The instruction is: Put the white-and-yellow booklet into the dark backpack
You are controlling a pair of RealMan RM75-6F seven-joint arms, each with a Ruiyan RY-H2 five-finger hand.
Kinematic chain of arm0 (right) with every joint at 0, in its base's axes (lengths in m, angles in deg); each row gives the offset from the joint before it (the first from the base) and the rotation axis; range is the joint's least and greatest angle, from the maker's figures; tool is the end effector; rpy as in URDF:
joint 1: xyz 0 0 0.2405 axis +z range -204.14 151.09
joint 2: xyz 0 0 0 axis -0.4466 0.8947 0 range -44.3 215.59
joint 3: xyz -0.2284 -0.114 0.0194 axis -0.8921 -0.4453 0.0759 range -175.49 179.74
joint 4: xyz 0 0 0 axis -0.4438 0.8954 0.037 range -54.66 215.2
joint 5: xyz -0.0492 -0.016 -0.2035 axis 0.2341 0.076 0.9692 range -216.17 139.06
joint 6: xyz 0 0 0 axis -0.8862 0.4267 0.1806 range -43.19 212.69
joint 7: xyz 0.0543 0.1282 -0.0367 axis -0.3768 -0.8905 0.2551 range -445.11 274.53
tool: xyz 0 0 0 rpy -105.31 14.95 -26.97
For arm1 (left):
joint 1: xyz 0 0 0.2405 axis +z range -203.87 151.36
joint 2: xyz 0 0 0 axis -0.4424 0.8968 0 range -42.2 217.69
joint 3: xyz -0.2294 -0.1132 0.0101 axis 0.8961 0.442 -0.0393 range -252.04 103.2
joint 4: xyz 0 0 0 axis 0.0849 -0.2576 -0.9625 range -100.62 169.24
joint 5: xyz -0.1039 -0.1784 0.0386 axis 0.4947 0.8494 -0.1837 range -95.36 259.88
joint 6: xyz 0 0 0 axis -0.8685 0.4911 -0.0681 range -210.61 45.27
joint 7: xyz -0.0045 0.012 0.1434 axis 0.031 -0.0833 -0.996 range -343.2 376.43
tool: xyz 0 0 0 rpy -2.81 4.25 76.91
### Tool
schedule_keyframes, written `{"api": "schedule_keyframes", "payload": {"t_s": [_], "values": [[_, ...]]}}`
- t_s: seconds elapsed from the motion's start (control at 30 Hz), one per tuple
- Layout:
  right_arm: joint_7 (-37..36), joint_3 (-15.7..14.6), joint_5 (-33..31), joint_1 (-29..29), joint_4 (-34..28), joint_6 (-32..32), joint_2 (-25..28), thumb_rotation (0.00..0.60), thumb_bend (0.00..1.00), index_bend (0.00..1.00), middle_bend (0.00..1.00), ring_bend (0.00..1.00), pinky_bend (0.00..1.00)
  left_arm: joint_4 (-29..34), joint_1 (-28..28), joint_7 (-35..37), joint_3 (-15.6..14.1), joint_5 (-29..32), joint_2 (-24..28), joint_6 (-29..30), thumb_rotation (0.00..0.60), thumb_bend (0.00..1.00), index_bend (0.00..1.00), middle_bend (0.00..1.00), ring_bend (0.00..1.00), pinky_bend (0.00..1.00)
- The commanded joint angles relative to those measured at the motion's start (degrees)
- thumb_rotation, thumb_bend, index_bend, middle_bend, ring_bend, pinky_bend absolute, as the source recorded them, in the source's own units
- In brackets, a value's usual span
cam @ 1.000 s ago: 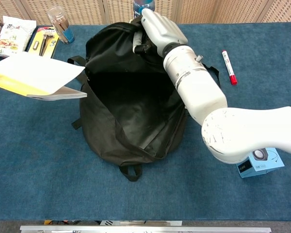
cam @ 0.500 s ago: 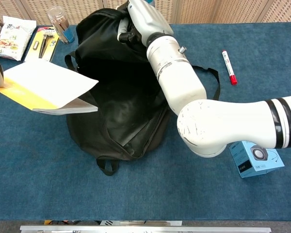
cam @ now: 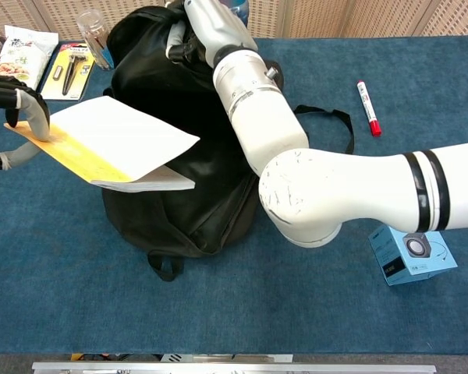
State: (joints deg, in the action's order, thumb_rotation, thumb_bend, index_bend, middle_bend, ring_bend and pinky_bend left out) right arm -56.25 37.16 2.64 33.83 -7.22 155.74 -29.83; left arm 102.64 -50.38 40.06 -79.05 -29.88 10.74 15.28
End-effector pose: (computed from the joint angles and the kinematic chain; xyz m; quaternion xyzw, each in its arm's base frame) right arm 0.0576 -0.3400 -0.0585 0.5567 -0.5417 0.5370 0.3290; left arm -0.2407 0.2346 0.1014 -0.7253 -0.2434 -0.5820 0.2755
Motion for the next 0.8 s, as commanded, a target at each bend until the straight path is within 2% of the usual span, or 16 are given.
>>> {"api": "schedule_keyframes", "payload": {"t_s": [0.03,0.2,0.4,0.8], "values": [[-0.3,0.5,0.0,0.7,0.6,-0.1,-0.3,0.600,0.81,0.63,0.59,0.55,0.75,0.7,-0.5,-0.4,0.1,-0.3,-0.1,-0.2,0.600,0.56,0.64,0.59,0.50,0.63],[-1.0,1.0,-0.5,1.3,1.8,-0.7,-0.4,0.600,0.81,0.63,0.59,0.55,0.75,2.6,-1.0,-1.1,-0.1,-1.4,0.2,0.3,0.600,0.56,0.64,0.59,0.50,0.63],[-2.1,1.2,-0.9,2.0,2.0,-1.3,-0.8,0.600,0.81,0.63,0.59,0.55,0.75,3.9,-2.3,-2.1,-0.2,-1.7,-0.7,-1.9,0.600,0.56,0.64,0.59,0.50,0.63],[-2.6,1.5,-1.7,2.4,1.0,-0.7,-0.2,0.600,0.81,0.63,0.59,0.55,0.75,2.0,-5.4,-2.0,2.4,3.2,-4.9,-8.0,0.600,0.56,0.64,0.59,0.50,0.63]]}}
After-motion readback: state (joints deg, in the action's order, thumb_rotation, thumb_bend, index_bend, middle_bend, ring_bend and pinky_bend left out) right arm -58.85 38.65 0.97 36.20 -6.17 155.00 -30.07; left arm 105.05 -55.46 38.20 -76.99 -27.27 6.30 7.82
